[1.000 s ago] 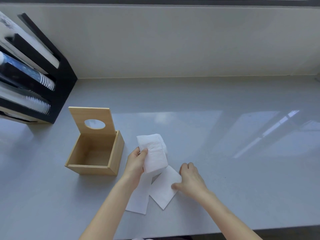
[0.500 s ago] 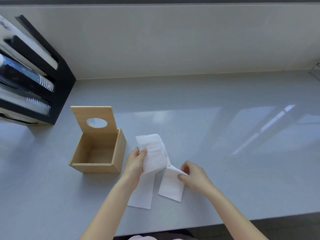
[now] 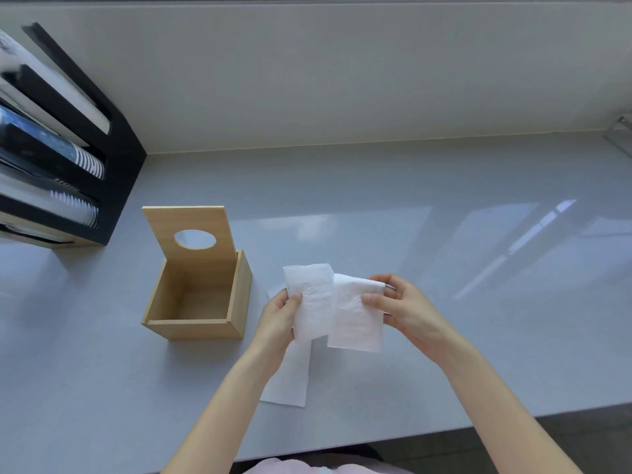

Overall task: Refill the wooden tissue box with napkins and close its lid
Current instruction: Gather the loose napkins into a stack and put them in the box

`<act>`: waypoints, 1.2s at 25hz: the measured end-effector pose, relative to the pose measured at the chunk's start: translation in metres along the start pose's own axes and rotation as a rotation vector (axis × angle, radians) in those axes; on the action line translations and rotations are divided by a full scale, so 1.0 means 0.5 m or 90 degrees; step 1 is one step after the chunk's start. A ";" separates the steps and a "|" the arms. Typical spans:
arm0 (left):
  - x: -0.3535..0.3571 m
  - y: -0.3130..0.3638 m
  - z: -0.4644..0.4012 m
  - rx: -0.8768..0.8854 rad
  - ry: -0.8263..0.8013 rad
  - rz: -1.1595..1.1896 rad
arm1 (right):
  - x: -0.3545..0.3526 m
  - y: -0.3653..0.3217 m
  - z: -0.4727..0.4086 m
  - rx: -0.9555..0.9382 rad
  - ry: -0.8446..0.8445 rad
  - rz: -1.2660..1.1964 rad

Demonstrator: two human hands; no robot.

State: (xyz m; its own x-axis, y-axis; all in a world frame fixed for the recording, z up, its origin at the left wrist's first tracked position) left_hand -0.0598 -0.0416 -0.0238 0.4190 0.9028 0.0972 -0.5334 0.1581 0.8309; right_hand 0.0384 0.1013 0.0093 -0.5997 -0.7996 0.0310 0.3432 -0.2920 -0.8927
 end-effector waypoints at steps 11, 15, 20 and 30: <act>0.002 0.004 0.015 -0.026 -0.059 0.004 | 0.097 -0.035 -0.044 -0.128 0.092 0.286; -0.009 0.004 0.020 0.001 -0.096 -0.022 | 0.110 -0.029 -0.040 -0.140 0.096 0.328; -0.032 0.013 0.024 0.029 -0.080 -0.037 | 0.131 -0.038 -0.031 -0.165 0.097 0.353; -0.109 0.052 0.039 0.083 -0.043 -0.004 | 0.096 -0.006 -0.022 -0.098 0.167 0.279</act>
State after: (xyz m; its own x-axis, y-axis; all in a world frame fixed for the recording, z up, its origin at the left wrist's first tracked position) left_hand -0.0821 -0.0943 0.0033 0.4727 0.8724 0.1243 -0.4322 0.1066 0.8954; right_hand 0.0006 0.0695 0.0086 -0.5912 -0.6660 -0.4549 0.5031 0.1363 -0.8534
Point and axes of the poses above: each hand's wrist, its own z-axis away from the middle knuckle, its own x-axis out of the palm, y = z × x, the point moved 9 cm from there along -z, towards the middle knuckle, and after that the axes turned 9 degrees about y, right-handed, at the moved point
